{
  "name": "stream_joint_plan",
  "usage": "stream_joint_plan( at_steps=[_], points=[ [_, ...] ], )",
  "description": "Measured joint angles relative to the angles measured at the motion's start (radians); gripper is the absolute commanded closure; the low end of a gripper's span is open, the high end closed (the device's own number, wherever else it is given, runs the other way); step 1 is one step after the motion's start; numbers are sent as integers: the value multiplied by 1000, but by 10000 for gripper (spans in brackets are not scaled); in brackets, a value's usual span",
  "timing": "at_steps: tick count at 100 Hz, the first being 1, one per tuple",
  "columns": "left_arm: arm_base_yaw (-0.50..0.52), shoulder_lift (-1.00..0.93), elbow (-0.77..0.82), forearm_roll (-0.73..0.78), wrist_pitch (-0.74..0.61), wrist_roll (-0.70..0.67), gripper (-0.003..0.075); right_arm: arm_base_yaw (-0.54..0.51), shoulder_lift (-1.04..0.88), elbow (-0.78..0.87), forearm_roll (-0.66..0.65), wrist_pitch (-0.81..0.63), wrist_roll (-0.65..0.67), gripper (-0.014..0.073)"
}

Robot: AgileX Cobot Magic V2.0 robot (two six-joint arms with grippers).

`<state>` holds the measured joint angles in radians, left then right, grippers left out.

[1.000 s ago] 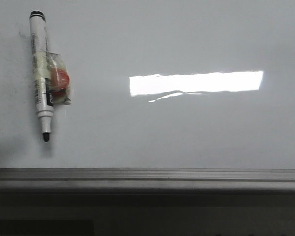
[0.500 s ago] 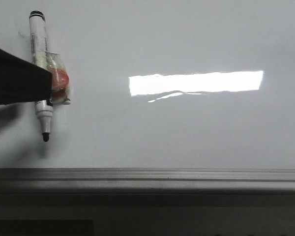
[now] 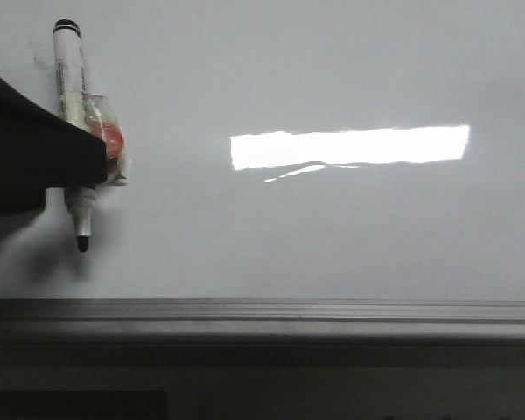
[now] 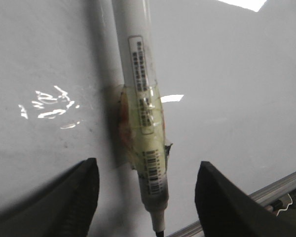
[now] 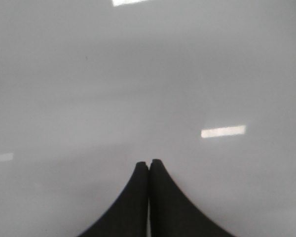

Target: Write number 3 on whiteboard

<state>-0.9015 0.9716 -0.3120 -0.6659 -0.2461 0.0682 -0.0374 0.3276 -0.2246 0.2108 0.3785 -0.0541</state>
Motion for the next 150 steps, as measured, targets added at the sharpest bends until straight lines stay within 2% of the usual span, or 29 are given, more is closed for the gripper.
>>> stream_joint_plan(
  at_steps=[32,39,55,96,112,128,138,150],
  points=[
    [-6,49,-10,11,-35,-6,330,0,0,0,0,-2,0,658],
    [-8,62,-11,14,-48,-6,414,0,0,0,0,-2,0,658],
    [-8,98,-12,15,-71,-6,744,0,0,0,0,-3,0,658],
    [-8,109,-16,34,-76,-8,741,16,0,-1,0,-5,0,658],
    [-8,81,-14,125,-55,-11,741,106,0,-29,0,21,-11,658],
    [-6,21,-8,327,-18,-11,741,246,35,-91,0,31,-35,652],
    [-6,-4,-8,493,-16,-11,741,349,84,-142,0,31,-48,573],
    [-6,-11,-8,688,-11,-9,741,502,155,-205,0,31,-82,372]
  ],
)
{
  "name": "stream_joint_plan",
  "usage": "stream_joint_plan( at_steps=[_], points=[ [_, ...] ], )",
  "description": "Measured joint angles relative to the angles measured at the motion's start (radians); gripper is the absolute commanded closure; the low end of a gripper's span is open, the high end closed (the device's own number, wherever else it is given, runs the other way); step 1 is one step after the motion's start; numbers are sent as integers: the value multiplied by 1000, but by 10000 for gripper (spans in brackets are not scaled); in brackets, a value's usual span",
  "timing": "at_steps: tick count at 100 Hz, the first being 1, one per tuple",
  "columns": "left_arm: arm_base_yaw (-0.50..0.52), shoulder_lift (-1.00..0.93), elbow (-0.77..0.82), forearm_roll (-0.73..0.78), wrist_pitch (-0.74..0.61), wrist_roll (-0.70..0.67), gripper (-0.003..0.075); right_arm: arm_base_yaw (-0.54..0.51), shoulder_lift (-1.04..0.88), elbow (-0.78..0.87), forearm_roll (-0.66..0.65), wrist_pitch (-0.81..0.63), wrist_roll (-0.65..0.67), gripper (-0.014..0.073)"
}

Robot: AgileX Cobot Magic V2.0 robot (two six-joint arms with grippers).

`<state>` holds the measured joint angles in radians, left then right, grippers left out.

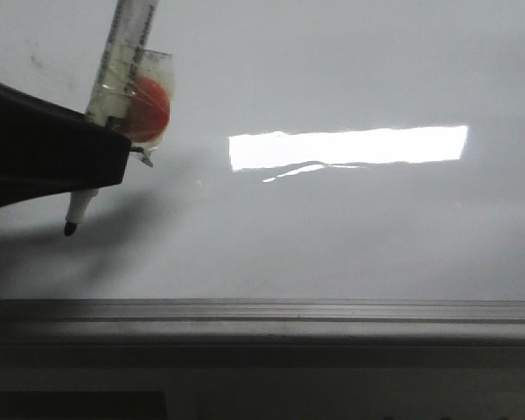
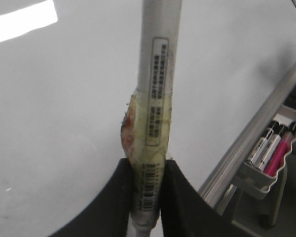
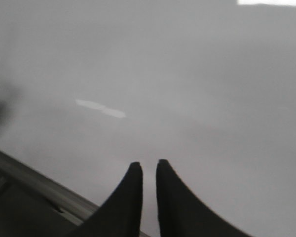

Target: Write number 3 on whiteboard

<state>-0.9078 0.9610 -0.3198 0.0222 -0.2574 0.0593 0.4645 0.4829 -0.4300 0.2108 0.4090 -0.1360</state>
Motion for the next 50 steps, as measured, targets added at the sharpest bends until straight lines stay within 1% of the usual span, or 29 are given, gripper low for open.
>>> stream_joint_plan(
  at_steps=[6,10,21,35,44,50],
  points=[
    [0,0,0,98,2,0,741,71,39,-29,0,-4,-7,290],
    [0,0,0,169,2,2,741,125,72,-50,0,-10,-7,268],
    [0,0,0,310,-9,4,741,272,173,-100,0,-39,-11,271],
    [0,0,0,404,-13,4,741,433,317,-155,-23,-95,-12,271],
    [0,0,0,463,-15,5,741,496,409,-189,-58,-116,-14,271],
    [0,0,0,490,-15,5,741,514,458,-208,-65,-127,-14,271]
  ],
)
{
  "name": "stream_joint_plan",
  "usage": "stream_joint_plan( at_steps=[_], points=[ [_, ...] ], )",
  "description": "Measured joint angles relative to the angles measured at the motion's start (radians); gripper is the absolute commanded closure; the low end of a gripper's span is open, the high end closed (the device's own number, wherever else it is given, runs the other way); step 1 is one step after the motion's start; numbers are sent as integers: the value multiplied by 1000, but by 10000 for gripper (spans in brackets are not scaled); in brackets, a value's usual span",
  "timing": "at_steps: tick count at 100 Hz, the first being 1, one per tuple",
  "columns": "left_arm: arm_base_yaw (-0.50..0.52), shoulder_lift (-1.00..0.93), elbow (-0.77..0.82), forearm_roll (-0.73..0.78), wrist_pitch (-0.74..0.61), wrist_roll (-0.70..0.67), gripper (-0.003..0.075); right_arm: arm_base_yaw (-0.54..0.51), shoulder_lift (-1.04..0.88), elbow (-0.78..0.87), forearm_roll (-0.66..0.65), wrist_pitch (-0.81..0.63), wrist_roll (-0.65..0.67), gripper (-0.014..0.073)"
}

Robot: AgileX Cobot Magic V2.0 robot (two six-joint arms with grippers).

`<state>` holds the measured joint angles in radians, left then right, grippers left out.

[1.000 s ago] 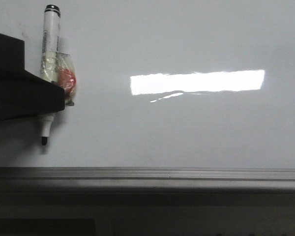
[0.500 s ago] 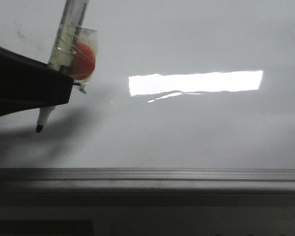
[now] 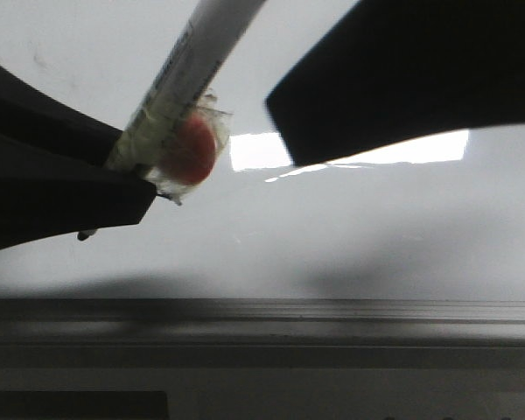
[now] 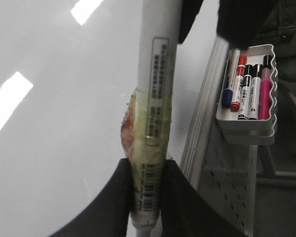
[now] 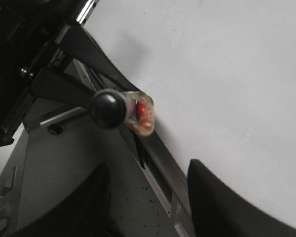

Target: Write number 3 on whiteboard

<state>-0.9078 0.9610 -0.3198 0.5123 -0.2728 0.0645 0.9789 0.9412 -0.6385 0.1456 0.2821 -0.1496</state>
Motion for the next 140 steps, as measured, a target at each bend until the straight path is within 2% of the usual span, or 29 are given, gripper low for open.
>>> stream_joint_plan(
  at_steps=[22,52,57,63,72,95,100,105,115,122,130,140],
  points=[
    [0,0,0,22,49,2,741,24,119,-72,-11,-20,0,272],
    [0,0,0,22,72,3,741,57,176,-96,-13,-28,0,277],
    [0,0,0,24,72,3,741,57,176,-96,-13,-33,0,326],
    [0,0,0,24,72,3,741,57,176,-96,-14,-37,0,427],
    [0,0,0,24,72,3,741,57,176,-96,-14,-39,0,663],
    [0,0,1,26,74,4,731,57,176,-96,-18,-39,0,657],
    [0,0,1,26,74,4,694,57,176,-96,-18,-39,0,657],
    [0,0,1,26,74,4,622,57,176,-96,-20,-39,0,658],
    [0,0,1,16,74,4,405,57,176,-96,-26,-41,0,658],
    [6,-5,1,-20,74,6,301,57,176,-98,-26,-49,-2,658],
    [21,-25,1,-82,81,6,279,52,176,-128,-27,-29,-2,658],
    [44,-70,1,-138,86,6,279,23,176,-202,-29,69,-2,658]
  ],
)
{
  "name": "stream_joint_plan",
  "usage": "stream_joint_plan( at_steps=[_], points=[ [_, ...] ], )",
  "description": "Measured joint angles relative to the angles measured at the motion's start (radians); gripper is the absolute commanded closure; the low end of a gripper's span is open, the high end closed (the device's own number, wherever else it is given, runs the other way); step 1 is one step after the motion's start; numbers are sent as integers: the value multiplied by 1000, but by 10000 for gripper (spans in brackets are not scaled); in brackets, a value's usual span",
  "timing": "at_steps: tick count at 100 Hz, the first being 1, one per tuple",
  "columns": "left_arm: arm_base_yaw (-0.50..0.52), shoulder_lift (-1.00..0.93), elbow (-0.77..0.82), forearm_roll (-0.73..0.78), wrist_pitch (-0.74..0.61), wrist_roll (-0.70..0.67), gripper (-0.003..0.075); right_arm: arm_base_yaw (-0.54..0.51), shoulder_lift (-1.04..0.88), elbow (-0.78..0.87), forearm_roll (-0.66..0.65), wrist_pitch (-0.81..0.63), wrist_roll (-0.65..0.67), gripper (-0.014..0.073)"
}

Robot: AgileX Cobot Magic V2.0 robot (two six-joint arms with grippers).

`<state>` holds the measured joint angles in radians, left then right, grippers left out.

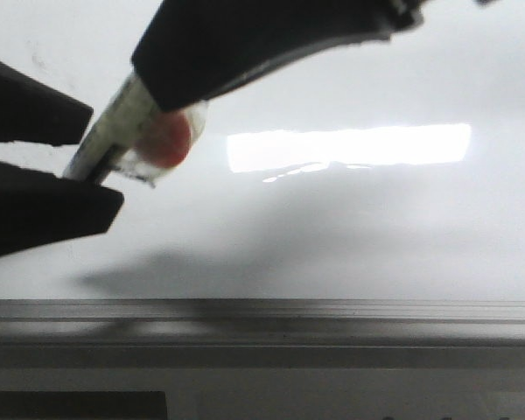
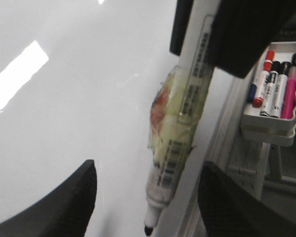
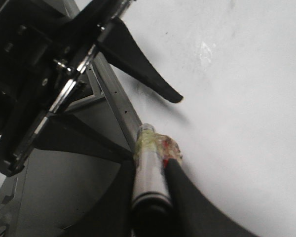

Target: Write number 3 on whiteboard

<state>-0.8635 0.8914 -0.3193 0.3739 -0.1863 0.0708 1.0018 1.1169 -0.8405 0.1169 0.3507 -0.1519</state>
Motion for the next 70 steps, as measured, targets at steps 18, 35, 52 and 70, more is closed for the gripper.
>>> stream_joint_plan(
  at_steps=[18,35,52,70],
  points=[
    [40,-68,0,-23,6,0,280,-59,0,-106,-16,73,0,658],
    [85,-93,0,-55,16,0,280,-125,0,-154,-21,109,0,658],
    [96,-101,0,-66,21,0,280,-197,21,-196,-29,161,0,658],
    [96,-101,0,-68,21,0,280,-211,73,-229,-51,190,0,658]
  ],
)
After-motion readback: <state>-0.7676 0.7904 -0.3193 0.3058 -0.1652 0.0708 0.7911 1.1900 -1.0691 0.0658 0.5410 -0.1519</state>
